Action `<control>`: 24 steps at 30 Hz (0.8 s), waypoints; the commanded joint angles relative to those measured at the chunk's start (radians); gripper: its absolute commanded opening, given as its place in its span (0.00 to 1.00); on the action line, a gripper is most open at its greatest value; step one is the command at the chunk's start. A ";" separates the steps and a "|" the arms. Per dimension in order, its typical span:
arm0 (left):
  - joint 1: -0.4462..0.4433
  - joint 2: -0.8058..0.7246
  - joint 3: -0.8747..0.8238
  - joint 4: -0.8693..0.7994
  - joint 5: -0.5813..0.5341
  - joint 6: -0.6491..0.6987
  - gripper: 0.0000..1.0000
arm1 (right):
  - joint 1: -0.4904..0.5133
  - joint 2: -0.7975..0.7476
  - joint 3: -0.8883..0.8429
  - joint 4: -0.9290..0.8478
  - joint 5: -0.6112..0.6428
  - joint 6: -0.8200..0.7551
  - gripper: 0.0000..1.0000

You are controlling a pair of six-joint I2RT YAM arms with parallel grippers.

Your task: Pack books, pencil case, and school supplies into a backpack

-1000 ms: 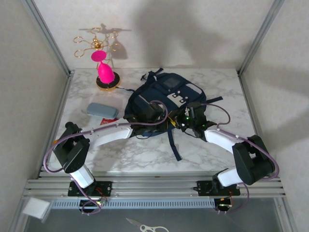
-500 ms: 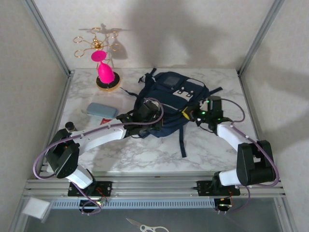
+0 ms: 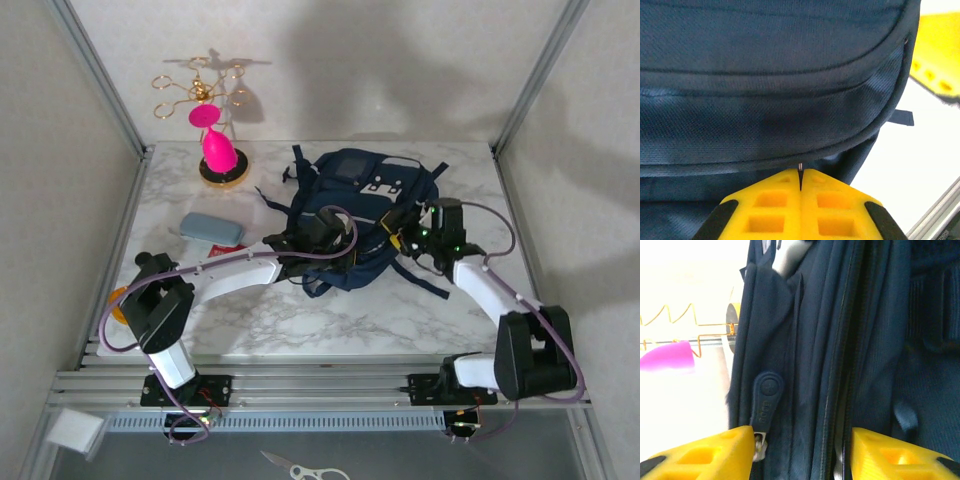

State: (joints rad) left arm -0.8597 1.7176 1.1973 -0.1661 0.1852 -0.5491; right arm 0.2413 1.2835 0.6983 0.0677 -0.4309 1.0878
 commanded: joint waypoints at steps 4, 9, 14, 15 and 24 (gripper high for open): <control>-0.009 -0.026 -0.012 0.092 0.031 0.004 0.00 | 0.179 -0.061 -0.055 0.095 0.149 0.217 0.53; 0.009 -0.056 -0.045 0.104 0.034 0.007 0.00 | 0.245 -0.129 -0.064 0.076 0.283 0.241 0.53; 0.015 -0.071 -0.069 0.118 0.030 -0.003 0.00 | 0.323 -0.052 -0.029 0.110 0.345 0.274 0.44; 0.015 -0.073 -0.073 0.123 0.032 -0.003 0.00 | 0.329 -0.038 -0.033 0.113 0.361 0.285 0.44; 0.043 -0.143 -0.119 0.068 -0.078 -0.006 0.00 | 0.274 -0.034 -0.034 0.097 0.368 0.193 0.00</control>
State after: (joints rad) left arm -0.8326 1.6417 1.0946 -0.1085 0.1627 -0.5507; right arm 0.5476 1.2846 0.6430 0.1486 -0.0643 1.3380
